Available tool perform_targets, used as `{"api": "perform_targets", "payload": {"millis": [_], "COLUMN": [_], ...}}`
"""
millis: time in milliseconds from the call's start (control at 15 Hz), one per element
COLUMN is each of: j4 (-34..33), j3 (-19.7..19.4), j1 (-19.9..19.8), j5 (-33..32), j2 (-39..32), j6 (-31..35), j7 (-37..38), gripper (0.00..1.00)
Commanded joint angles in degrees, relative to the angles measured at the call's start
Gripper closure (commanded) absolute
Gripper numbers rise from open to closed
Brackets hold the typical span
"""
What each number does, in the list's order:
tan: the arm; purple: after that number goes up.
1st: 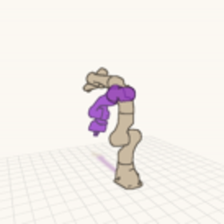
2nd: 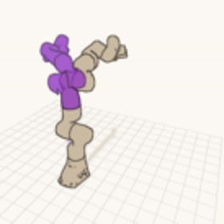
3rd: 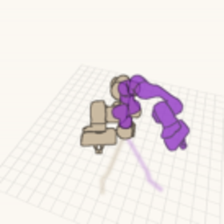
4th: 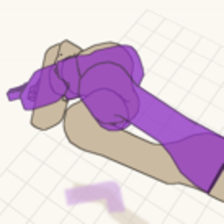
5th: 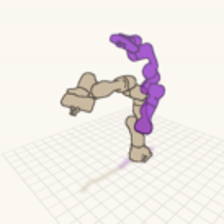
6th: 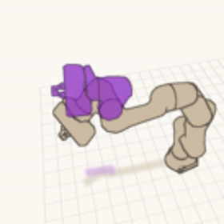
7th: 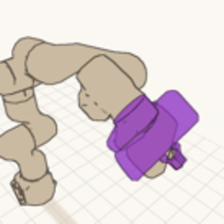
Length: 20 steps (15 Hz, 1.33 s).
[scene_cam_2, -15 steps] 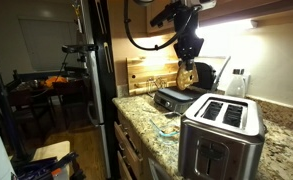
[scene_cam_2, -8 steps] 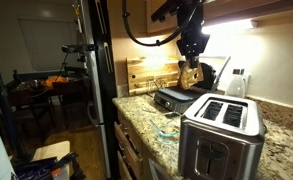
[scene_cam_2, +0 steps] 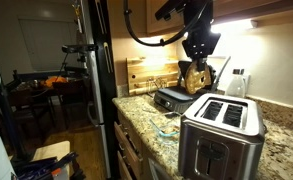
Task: Put a slice of bread in the toaster
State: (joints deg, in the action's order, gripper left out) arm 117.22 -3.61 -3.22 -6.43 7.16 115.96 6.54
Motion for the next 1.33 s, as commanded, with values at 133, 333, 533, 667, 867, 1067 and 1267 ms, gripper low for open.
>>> {"api": "perform_targets", "payload": {"millis": [133, 333, 533, 667, 867, 1067, 1267], "j4": [1.2, 0.9, 0.7, 0.4, -0.4, -1.2, -1.9], "j3": [-1.1, -0.8, -0.3, 0.1, 0.5, 0.3, 0.2], "j1": [-1.5, -1.1, -0.5, -0.2, -0.1, -0.3, -0.5], "j5": [-1.6, -2.6, -2.5, -2.9, -3.3, -3.3, -4.5], "j2": [2.1, 1.7, 1.6, 1.4, 0.5, -0.6, -1.8], "j6": [-1.1, -1.6, -2.5, -3.2, -4.4, -5.5, -5.8], "j7": [-4.8, -7.3, -10.7, -12.8, -15.6, -17.8, -18.5], "gripper": [0.92, 0.92, 0.92, 0.92, 0.92, 0.92, 0.92]}}
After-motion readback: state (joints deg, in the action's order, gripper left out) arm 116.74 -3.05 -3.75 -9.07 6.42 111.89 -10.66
